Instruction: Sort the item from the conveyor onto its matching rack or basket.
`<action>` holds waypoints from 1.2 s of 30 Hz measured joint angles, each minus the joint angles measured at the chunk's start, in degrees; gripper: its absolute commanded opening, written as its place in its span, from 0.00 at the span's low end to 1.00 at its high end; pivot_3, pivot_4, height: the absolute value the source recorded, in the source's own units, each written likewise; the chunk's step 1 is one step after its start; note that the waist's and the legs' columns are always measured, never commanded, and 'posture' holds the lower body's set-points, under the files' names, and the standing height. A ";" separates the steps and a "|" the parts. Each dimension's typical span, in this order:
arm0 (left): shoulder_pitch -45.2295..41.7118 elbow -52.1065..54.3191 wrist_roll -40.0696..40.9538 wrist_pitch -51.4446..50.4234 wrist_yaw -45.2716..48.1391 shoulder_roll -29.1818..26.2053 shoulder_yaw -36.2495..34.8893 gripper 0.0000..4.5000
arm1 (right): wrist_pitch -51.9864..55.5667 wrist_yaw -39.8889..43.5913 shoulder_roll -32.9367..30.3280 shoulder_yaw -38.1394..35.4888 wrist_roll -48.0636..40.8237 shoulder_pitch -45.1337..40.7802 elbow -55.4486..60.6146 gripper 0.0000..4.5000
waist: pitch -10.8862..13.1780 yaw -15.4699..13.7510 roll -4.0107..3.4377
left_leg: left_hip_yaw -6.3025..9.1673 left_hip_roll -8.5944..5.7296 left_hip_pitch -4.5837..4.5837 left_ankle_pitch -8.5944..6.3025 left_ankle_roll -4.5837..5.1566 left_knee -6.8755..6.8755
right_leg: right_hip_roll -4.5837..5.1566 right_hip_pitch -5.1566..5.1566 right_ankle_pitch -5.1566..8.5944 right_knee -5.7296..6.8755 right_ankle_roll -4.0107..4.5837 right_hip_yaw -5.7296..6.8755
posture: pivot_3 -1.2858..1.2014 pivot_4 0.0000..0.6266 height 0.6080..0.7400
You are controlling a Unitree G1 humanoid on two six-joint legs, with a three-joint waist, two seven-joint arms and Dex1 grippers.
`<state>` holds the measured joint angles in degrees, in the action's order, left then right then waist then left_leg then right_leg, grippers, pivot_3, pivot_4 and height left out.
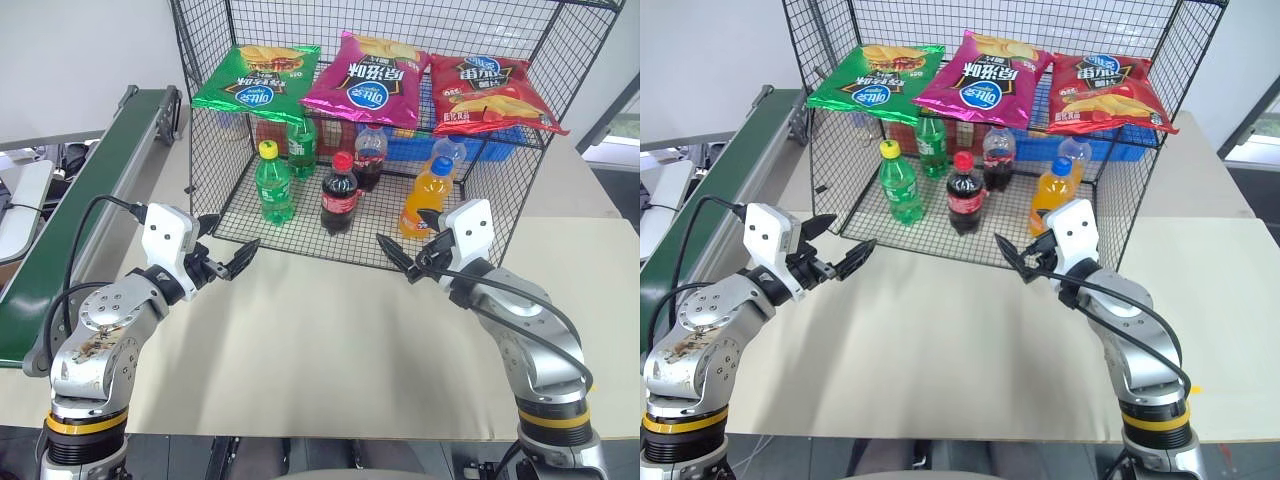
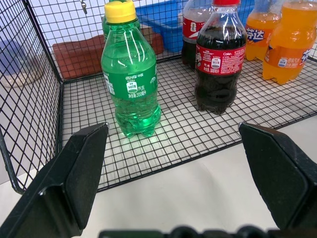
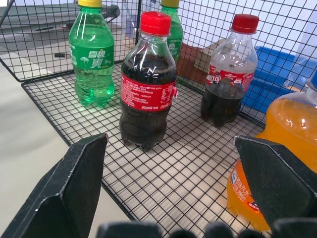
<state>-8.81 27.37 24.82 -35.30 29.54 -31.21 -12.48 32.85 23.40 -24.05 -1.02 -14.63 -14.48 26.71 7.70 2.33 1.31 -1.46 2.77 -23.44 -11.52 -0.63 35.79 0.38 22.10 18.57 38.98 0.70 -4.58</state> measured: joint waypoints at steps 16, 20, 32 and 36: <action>-0.61 5.99 2.25 -3.79 -3.20 0.04 0.73 0.99 | -0.35 0.25 -0.06 -0.22 -0.11 -1.82 -3.56 1.00 | 0.00 0.05 0.00 | -0.09 0.00 0.04 -0.01 0.01 0.00 | -0.03 0.00 0.00 0.00 0.00 -0.18 | 0.52 0.24 1.00; -0.12 5.87 2.24 -3.55 -3.03 0.03 0.89 0.99 | -0.35 0.30 -0.08 -0.24 -0.13 -1.84 -3.56 1.00 | 0.00 0.00 0.00 | -0.09 -0.01 0.04 -0.01 0.01 0.00 | -0.03 0.00 0.00 0.00 0.00 -0.19 | 0.52 0.24 1.00; 0.84 1.94 2.10 0.44 -0.52 -0.54 0.91 0.99 | -1.67 0.27 -0.09 -0.40 -0.07 -1.09 -3.57 1.00 | 0.00 0.01 0.00 | -0.14 -0.01 0.06 -0.01 0.02 0.00 | -0.02 0.00 0.00 0.00 0.00 -0.24 | 0.52 0.24 1.00; 1.42 0.93 1.83 2.01 0.40 -0.81 0.90 0.99 | -2.03 0.29 -0.24 -0.54 -0.06 -1.05 -3.56 1.00 | 0.00 0.08 0.00 | -0.15 0.00 0.07 -0.02 0.02 0.00 | -0.03 0.01 0.00 0.00 0.00 -0.25 | 0.52 0.24 1.00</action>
<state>-7.39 28.30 26.66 -33.30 29.94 -32.03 -11.58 30.82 23.70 -24.29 -1.56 -14.69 -15.53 23.14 7.70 2.41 1.31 -1.61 2.77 -23.37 -11.53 -0.61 35.78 0.35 22.10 18.57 38.98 0.70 -4.83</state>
